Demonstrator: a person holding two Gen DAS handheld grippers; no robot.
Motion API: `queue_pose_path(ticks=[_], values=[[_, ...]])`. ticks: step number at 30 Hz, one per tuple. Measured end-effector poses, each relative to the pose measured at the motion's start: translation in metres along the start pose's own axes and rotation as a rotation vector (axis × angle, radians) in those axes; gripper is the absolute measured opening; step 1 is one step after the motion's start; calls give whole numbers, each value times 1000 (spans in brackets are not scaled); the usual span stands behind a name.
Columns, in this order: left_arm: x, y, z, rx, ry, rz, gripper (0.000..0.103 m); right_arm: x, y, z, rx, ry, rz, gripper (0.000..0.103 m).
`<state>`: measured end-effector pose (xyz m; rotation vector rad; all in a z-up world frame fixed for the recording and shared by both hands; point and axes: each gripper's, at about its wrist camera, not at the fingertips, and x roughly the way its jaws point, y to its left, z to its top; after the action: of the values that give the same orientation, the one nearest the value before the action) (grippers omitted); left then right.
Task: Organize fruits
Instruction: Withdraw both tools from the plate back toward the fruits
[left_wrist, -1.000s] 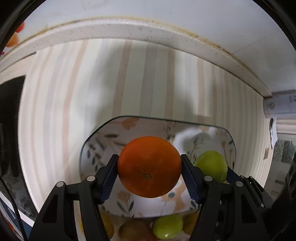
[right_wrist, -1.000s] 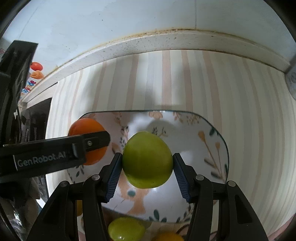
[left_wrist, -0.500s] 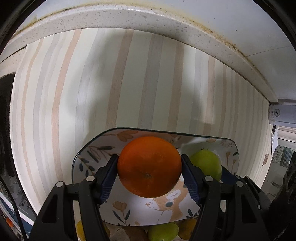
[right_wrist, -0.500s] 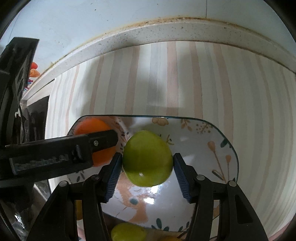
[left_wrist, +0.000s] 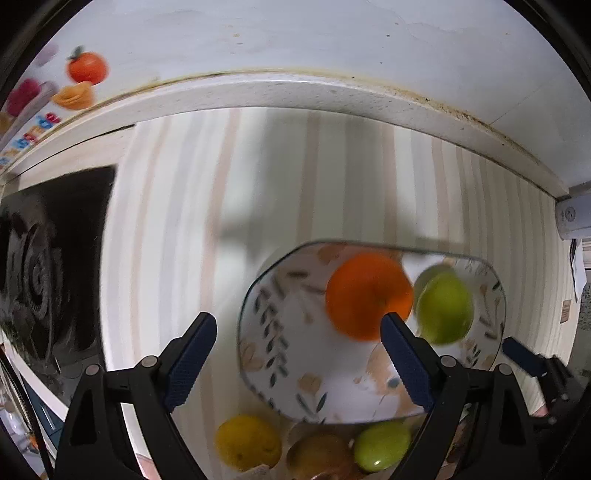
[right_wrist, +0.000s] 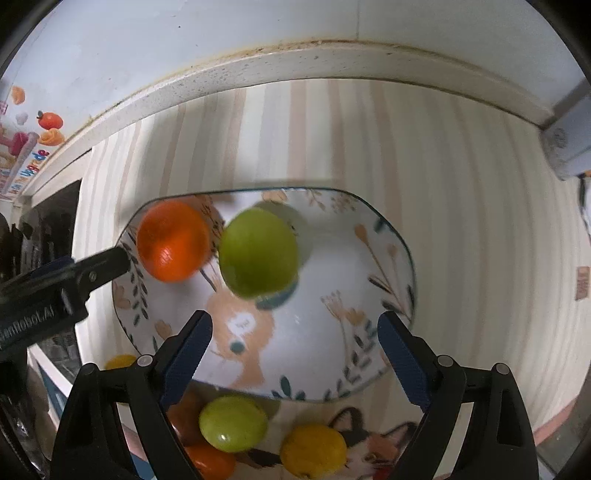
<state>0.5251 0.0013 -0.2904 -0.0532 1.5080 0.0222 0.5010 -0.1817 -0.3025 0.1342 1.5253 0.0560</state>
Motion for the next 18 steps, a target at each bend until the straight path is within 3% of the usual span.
queue_pose_path(ticks=[6, 18], values=[[-12, 7, -40, 0, -31, 17, 91, -26, -5, -28, 1, -36, -20, 93], [-80, 6, -110, 22, -208, 25, 91, -94, 3, -92, -16, -173, -26, 93]])
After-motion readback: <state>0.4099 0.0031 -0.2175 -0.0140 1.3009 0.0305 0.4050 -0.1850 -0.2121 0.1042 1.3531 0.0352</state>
